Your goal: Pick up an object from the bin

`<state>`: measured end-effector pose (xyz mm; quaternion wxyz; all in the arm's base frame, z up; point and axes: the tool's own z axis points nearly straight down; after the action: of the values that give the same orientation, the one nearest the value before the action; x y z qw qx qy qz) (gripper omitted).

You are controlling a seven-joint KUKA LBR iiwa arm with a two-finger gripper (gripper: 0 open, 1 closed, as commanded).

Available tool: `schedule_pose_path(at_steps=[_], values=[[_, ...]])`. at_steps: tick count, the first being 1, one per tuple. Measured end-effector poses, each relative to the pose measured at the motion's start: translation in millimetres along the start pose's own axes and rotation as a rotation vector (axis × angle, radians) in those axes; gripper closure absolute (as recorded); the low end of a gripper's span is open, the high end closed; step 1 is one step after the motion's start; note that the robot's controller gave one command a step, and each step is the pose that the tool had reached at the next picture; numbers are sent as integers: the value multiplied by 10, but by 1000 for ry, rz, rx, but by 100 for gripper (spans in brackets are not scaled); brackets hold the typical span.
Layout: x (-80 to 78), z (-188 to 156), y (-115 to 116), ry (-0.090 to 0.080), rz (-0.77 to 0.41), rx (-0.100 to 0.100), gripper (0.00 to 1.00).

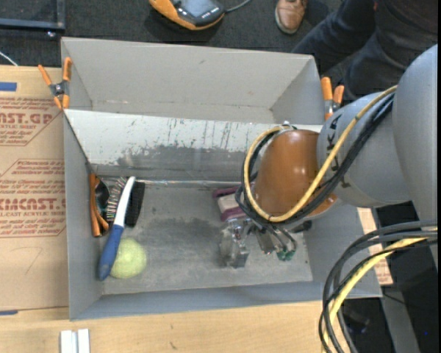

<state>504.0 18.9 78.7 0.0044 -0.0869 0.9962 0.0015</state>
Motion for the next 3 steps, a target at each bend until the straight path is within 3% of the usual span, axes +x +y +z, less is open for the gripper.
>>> schedule_pose_path(at_steps=[3], values=[[0,0,0,0,0,0,100]])
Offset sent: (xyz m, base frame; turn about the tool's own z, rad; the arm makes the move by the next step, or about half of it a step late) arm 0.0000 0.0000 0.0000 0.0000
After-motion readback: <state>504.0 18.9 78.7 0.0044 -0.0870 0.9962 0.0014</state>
